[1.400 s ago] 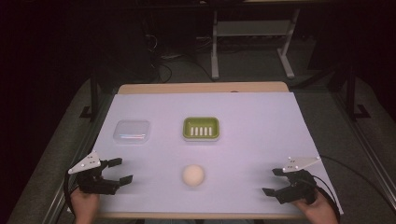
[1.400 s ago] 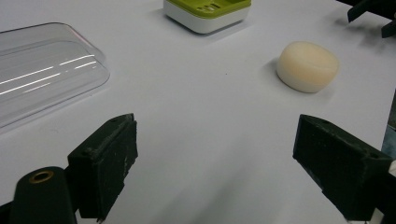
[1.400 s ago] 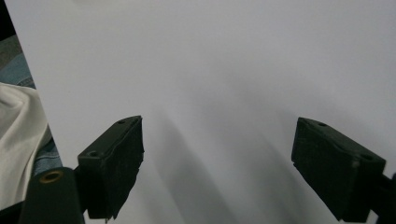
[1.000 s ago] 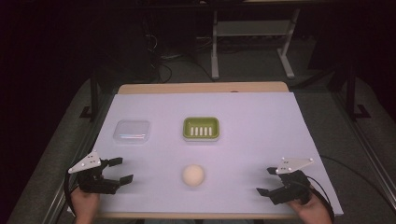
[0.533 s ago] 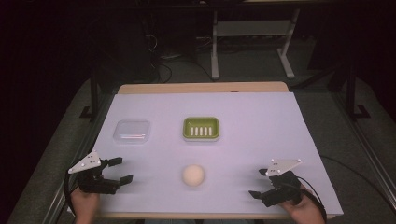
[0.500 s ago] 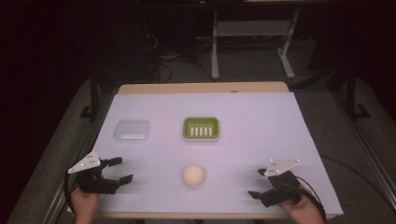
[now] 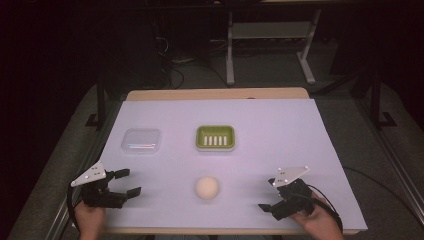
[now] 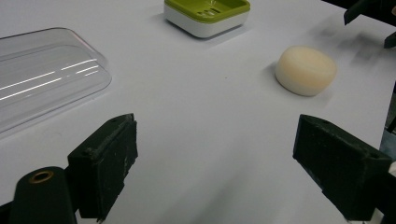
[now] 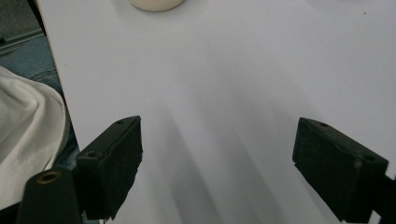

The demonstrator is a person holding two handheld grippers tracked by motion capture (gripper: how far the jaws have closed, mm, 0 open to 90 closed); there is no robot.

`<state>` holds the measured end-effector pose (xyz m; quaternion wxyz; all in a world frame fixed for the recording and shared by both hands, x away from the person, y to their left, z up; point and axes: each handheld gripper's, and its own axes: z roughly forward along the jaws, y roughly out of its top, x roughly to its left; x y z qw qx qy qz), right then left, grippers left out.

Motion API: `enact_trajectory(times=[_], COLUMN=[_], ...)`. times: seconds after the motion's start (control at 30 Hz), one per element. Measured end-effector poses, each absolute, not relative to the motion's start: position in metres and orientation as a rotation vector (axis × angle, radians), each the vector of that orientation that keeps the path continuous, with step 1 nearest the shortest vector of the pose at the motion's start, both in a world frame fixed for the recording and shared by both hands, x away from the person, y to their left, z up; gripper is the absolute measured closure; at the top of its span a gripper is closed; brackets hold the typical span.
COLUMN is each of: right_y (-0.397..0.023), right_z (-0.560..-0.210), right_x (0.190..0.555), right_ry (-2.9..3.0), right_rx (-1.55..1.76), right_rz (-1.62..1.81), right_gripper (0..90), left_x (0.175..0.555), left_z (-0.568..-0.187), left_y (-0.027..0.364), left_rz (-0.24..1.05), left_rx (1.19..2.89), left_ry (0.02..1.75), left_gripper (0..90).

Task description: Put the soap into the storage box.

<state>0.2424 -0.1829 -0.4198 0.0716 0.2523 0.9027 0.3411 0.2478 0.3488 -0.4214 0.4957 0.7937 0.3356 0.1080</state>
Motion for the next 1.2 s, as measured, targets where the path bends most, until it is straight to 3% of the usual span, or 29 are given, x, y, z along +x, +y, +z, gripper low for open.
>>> enact_trajectory(times=[1.2], right_y=[-0.134], right_z=[-0.401], right_x=[0.269], right_ry=[2.804], right_rx=[0.624], right_rz=[1.049], right_gripper=[15.3], left_x=[0.248], left_z=[-0.421], left_y=[0.349], left_rz=[0.264], left_rx=[1.919], left_ry=[0.812], left_gripper=[13.2])
